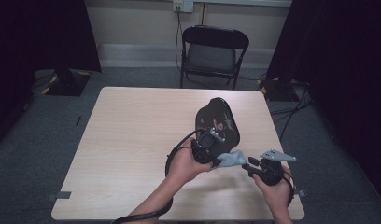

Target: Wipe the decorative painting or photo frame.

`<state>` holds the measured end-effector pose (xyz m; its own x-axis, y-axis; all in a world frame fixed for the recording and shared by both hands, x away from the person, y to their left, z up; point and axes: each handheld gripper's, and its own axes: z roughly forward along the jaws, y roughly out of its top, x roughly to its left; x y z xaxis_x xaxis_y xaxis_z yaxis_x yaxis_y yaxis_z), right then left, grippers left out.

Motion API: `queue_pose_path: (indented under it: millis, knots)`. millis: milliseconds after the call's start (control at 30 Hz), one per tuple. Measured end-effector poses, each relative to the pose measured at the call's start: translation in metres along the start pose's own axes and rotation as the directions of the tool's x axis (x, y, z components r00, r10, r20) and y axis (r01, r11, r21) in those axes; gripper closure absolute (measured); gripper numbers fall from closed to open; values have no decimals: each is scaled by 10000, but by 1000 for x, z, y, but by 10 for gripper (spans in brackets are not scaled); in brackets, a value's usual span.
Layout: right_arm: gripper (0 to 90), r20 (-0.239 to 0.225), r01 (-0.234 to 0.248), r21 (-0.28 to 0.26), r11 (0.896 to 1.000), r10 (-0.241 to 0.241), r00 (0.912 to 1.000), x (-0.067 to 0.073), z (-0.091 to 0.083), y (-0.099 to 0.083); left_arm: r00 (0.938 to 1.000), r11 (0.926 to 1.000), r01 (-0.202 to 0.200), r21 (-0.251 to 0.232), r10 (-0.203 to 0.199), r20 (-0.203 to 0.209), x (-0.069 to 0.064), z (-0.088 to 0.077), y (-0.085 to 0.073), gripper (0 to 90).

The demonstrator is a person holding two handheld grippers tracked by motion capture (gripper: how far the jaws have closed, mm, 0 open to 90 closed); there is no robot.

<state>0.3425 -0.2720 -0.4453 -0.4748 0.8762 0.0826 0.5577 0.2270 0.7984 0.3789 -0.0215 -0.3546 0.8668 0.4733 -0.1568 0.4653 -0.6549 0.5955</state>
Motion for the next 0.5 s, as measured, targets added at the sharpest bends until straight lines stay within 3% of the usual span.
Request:
queue_pose_path:
  millis: [500]
  knots:
    - [595, -474, 132, 134, 9998, -126, 9988, 11, 8, -2, 9992, 9985, -361, -413, 353, -201, -9, -31, 26, 785]
